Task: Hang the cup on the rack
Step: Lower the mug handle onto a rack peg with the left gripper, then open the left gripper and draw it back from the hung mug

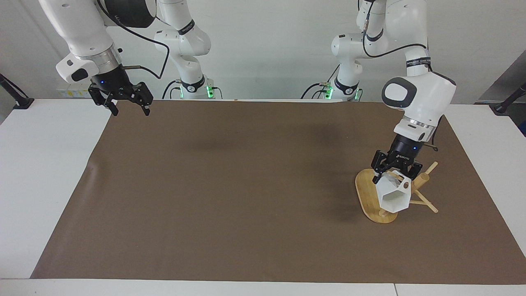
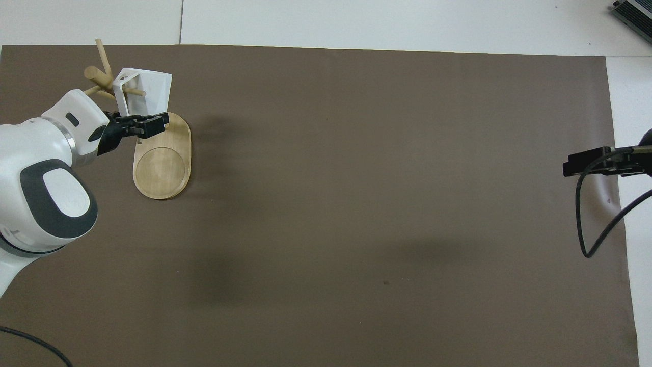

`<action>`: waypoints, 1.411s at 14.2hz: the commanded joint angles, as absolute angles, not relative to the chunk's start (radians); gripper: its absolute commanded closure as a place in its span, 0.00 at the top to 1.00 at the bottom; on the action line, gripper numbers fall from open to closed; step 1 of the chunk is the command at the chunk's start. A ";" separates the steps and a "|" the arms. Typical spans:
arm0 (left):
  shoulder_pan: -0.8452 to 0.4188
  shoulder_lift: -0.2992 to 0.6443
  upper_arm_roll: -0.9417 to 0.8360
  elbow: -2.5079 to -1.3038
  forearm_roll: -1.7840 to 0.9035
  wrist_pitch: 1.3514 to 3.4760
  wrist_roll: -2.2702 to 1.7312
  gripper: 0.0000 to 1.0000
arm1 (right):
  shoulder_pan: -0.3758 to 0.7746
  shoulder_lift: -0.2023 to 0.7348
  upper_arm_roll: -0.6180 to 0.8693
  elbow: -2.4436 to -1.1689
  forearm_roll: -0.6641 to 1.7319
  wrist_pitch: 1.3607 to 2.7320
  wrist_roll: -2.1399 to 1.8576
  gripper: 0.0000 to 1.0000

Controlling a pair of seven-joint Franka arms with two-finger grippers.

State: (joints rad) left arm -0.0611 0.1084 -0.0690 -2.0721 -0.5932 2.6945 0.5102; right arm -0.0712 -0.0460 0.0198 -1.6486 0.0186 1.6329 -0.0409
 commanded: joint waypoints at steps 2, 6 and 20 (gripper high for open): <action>-0.057 0.121 -0.061 -2.042 -0.563 2.668 0.483 1.00 | -0.080 -0.072 0.025 -1.678 0.021 1.643 -0.055 1.00; -0.054 0.126 -0.058 -2.011 -0.528 2.628 0.482 1.00 | -0.080 -0.072 0.026 -1.678 0.021 1.644 -0.055 1.00; -0.048 0.055 -0.037 -1.790 -0.080 2.137 0.207 1.00 | -0.080 -0.075 0.025 -1.678 0.021 1.644 -0.052 1.00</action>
State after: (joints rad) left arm -0.0361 0.0869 -0.0433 -1.8313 -0.1460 2.2381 0.2464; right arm -0.0712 -0.0470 0.0198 -1.6486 0.0187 1.6329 -0.0409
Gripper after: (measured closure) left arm 0.000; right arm 0.000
